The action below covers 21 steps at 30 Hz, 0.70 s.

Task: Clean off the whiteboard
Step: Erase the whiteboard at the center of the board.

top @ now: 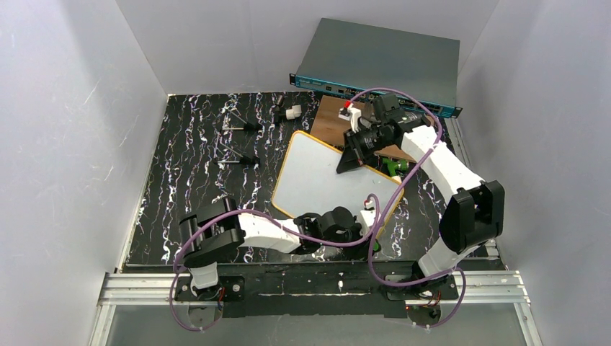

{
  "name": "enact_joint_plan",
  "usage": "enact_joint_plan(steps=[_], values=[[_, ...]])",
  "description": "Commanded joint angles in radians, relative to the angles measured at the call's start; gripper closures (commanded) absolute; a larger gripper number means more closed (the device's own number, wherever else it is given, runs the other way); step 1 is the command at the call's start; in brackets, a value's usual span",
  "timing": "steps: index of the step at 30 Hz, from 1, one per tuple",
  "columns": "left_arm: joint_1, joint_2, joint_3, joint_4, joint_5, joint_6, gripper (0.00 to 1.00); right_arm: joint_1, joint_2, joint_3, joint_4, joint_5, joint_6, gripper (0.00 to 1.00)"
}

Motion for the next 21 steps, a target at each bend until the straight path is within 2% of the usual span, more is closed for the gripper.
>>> enact_joint_plan(steps=[1, 5, 10, 15, 18, 21], values=[[-0.004, 0.033, 0.026, 0.061, -0.012, -0.004, 1.0, 0.07, 0.028, -0.038, 0.147, -0.163, 0.141, 0.99], [0.019, -0.086, -0.054, 0.042, -0.109, 0.02, 1.0, 0.064, 0.014, -0.045, 0.146, -0.131, 0.128, 0.99], [0.048, -0.314, -0.18, -0.023, -0.23, 0.0, 1.0, 0.059, 0.021, -0.022, 0.134, -0.098, 0.114, 0.99], [0.049, -0.496, -0.322, -0.115, -0.417, -0.038, 1.0, 0.054, 0.062, 0.084, 0.081, -0.088, 0.114, 0.99], [0.063, -0.579, -0.414, -0.163, -0.556, -0.045, 1.0, 0.054, 0.06, 0.105, 0.11, -0.053, 0.14, 0.99], [0.106, -0.637, -0.497, -0.183, -0.629, -0.054, 1.0, 0.048, 0.033, 0.088, 0.171, -0.001, 0.198, 0.99]])
